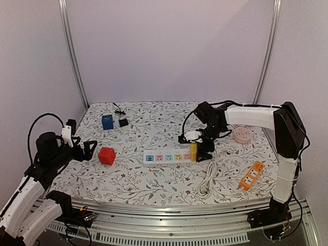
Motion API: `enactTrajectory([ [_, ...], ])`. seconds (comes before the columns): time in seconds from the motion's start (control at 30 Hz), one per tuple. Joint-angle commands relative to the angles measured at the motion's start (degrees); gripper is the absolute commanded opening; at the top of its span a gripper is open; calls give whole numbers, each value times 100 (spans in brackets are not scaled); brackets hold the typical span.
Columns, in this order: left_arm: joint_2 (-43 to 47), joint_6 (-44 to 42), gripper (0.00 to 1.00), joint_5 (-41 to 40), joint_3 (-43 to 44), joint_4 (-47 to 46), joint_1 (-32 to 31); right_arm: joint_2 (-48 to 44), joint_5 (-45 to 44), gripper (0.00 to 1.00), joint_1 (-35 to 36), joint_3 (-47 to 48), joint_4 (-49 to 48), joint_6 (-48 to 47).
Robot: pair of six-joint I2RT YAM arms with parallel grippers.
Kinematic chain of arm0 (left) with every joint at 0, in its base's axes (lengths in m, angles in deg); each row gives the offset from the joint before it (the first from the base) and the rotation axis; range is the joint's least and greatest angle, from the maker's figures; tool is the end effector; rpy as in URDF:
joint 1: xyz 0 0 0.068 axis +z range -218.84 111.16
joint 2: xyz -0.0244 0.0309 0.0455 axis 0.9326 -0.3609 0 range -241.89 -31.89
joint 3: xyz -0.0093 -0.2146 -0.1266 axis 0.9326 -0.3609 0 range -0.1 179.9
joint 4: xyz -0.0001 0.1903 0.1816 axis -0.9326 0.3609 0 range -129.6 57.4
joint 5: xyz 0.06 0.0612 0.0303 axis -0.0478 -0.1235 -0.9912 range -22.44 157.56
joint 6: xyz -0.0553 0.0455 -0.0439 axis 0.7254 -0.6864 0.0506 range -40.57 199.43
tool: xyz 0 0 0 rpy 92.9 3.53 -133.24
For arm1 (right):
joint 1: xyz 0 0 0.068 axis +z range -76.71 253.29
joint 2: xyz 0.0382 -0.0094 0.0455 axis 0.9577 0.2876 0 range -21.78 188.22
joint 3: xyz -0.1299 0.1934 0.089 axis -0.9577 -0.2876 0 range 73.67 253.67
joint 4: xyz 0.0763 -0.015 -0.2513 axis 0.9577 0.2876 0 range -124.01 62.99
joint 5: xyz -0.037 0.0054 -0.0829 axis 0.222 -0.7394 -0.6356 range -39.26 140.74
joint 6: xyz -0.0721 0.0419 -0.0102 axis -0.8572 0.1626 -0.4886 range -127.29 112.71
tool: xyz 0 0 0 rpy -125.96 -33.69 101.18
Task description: Insert the plug
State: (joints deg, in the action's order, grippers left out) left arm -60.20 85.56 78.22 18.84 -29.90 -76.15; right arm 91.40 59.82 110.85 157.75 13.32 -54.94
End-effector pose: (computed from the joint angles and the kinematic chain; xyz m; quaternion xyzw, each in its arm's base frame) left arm 0.1971 -0.0390 0.1983 0.0622 0.8104 -0.1427 0.5649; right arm 0.3049 0.2491 0.1237 -0.6770 0.7222 0.0680 0.1242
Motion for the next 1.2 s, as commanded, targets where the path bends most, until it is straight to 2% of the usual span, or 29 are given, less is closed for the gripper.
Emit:
enactTrajectory([
  [0.0,-207,-142,100,107,340,164,14,-710,167,99,44,71,-707,415],
  [0.1,-597,-527,100,378,1000,546,-89,-1019,369,99,49,167,-739,448],
  [0.17,-957,-1391,99,1232,1641,1114,-186,-1209,396,99,46,137,-788,503],
  [0.23,-1478,-3080,100,2228,2525,2304,-330,-1483,467,99,47,34,-859,590],
  [0.27,-1803,-4094,99,2578,3094,3285,-449,-1631,549,99,42,-45,-905,613],
  [0.3,-2247,-5003,99,2585,3622,4316,-681,-1813,618,99,48,-135,-962,630],
  [0.33,-2737,-5800,100,2207,4089,5234,-980,-1926,672,99,45,-245,-1031,675],
  [0.4,-3794,-6642,100,884,4745,6559,-1486,-2203,709,99,44,-509,-1246,800],
  [0.5,-5022,-7279,99,-105,5325,7512,-1615,-2667,718,99,70,-1042,-1720,1097],
  [0.57,-5385,-7732,100,-504,5441,7334,-1612,-2985,694,99,116,-1423,-1949,1220],
  [0.73,-5719,-8682,100,-1032,5061,6074,-1575,-3603,715,99,164,-2232,-2285,1438],
  [0.93,-6280,-8751,99,-1046,4851,5259,-1394,-3889,712,99,185,-2759,-2526,1648],
  [1.07,-6523,-8488,100,-1019,4837,4451,-1268,-3813,867,99,191,-2829,-2640,1804],
  [1.17,-6802,-8466,100,-1005,5009,4296,-1168,-3643,890,99,233,-2785,-2650,1889],
])
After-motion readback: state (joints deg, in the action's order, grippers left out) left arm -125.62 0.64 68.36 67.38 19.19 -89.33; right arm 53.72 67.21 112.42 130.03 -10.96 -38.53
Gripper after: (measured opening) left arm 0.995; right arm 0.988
